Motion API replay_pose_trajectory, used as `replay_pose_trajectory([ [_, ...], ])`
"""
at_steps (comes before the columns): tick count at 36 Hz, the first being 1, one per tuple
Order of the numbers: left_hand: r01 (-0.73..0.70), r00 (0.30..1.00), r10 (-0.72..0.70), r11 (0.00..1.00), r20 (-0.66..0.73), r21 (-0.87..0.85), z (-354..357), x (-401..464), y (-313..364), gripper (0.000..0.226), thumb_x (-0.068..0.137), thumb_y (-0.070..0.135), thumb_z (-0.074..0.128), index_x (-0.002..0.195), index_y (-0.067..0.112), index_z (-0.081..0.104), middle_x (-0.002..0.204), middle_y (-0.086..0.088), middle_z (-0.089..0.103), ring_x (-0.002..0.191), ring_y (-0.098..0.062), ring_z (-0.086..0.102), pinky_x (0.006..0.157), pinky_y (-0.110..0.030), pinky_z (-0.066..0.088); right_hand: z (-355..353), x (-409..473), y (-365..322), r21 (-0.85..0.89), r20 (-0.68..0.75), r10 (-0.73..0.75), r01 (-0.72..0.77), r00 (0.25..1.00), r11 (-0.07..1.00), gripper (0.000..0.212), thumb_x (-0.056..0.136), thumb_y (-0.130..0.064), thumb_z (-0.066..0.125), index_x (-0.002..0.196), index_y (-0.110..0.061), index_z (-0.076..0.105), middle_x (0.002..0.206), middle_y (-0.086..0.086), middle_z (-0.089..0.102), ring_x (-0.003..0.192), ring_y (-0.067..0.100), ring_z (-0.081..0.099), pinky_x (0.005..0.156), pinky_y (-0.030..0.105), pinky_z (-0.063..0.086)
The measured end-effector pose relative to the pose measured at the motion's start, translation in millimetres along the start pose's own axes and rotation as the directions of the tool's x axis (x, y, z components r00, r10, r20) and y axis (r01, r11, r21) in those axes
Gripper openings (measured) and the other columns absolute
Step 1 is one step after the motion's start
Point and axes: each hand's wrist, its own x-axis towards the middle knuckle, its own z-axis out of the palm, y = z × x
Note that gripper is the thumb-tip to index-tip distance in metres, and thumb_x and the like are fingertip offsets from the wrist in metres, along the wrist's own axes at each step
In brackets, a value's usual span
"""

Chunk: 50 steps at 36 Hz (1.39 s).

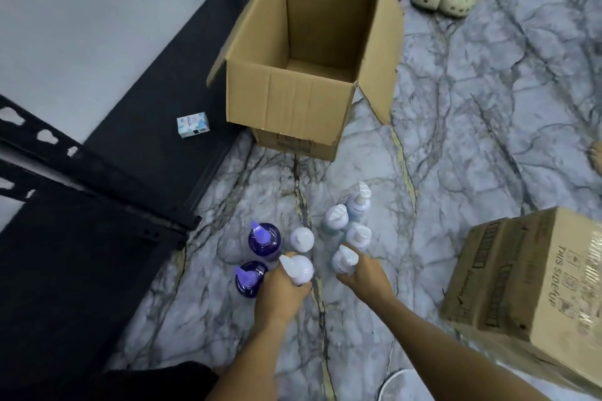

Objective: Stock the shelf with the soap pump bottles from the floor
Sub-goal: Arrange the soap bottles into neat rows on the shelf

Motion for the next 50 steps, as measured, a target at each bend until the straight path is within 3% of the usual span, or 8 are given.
replay_pose_trajectory([
  [11,-0.132,0.986,0.138,0.989,0.094,-0.066,-58.2,-33.2,29.3,0.038,0.075,0.033,0.069,0.109,0.045,0.057,0.099,0.02,0.065,0.094,-0.003,0.062,0.081,-0.025,0.052,-28.3,-35.6,-27.9,0.015,-0.056,-0.039,0.04,0.998,0.999,0.066,0.076,-0.033,0.077,0.136,-0.019,0.053,0.094,-0.005,0.063,0.088,0.015,0.062,0.07,0.024,0.04],
  [16,-0.156,0.987,0.158,0.983,0.011,-0.094,-91.7,-53.3,37.0,0.04,0.08,0.016,0.076,0.104,0.042,0.057,0.095,0.018,0.065,0.088,-0.002,0.062,0.067,-0.006,0.043,-52.5,-48.7,-60.2,-0.001,-0.112,-0.111,0.111,0.987,0.994,0.037,0.077,-0.022,0.078,0.105,-0.007,0.059,0.068,-0.018,0.04,0.066,0.007,0.047,0.057,0.01,0.038],
  [20,-0.158,0.987,0.154,0.984,-0.049,-0.082,-117.5,-66.7,42.2,0.049,0.072,0.019,0.08,0.117,0.029,0.063,0.103,0.016,0.067,0.094,0.005,0.061,0.069,-0.003,0.042,-69.3,-55.6,-90.1,0.045,-0.192,-0.195,0.207,0.962,0.977,0.045,0.075,-0.028,0.079,0.112,-0.009,0.061,0.082,-0.002,0.063,0.078,0.017,0.061,0.052,0.016,0.033],
  [24,-0.182,0.972,0.161,0.976,-0.173,-0.118,-147.2,-83.7,53.3,0.048,0.067,0.02,0.076,0.114,0.025,0.066,0.099,0.01,0.071,0.091,-0.001,0.066,0.071,-0.012,0.048,-92.8,-65.0,-134.5,0.116,-0.214,-0.261,0.29,0.941,0.95,0.025,0.073,-0.022,0.077,0.067,-0.015,0.054,0.046,-0.009,0.048,0.048,0.002,0.05,0.05,0.021,0.032],
  [28,-0.235,0.933,0.175,0.958,-0.313,-0.165,-184.2,-107.7,68.3,0.041,0.073,0.015,0.078,0.111,0.025,0.066,0.101,0.009,0.071,0.091,0.002,0.065,0.066,-0.008,0.047,-118.5,-80.8,-188.8,0.157,-0.284,-0.397,0.451,0.873,0.879,0.047,0.074,-0.017,0.077,0.117,-0.026,0.059,0.058,-0.013,0.056,0.058,0.0,0.056,0.053,0.014,0.038],
  [34,-0.341,0.796,0.188,0.925,-0.576,-0.169,-254.8,-157.0,79.5,0.035,0.074,0.022,0.083,0.102,0.031,0.064,0.093,0.017,0.069,0.085,0.008,0.063,0.064,-0.004,0.045,-138.2,-95.1,-276.8,0.184,-0.293,-0.588,0.647,0.754,0.74,0.038,0.078,-0.025,0.078,0.113,-0.031,0.064,0.095,-0.017,0.07,0.091,-0.001,0.065,0.074,0.022,0.054],
  [41,-0.466,0.575,0.208,0.878,-0.791,-0.108,-340.1,-229.5,95.9,0.046,0.078,0.026,0.082,0.111,0.036,0.052,0.103,0.019,0.065,0.089,0.003,0.064,0.068,-0.015,0.05,-149.1,-132.7,-386.4,0.286,-0.329,-0.705,0.778,0.628,0.559,0.028,0.081,-0.023,0.078,0.105,-0.03,0.065,0.092,-0.009,0.073,0.086,0.007,0.069,0.078,0.045,0.059],
  [50,-0.602,0.251,0.231,0.798,-0.94,0.035,-427.2,-320.3,111.0,0.041,0.085,0.027,0.077,0.116,0.03,0.051,0.104,0.017,0.066,0.088,0.007,0.064,0.067,-0.013,0.052,-155.3,-207.8,-513.1,0.427,-0.394,-0.792,0.856,0.466,0.291,0.043,0.082,-0.022,0.081,0.117,-0.025,0.055,0.105,-0.009,0.068,0.084,0.0,0.067,0.064,0.014,0.052],
])
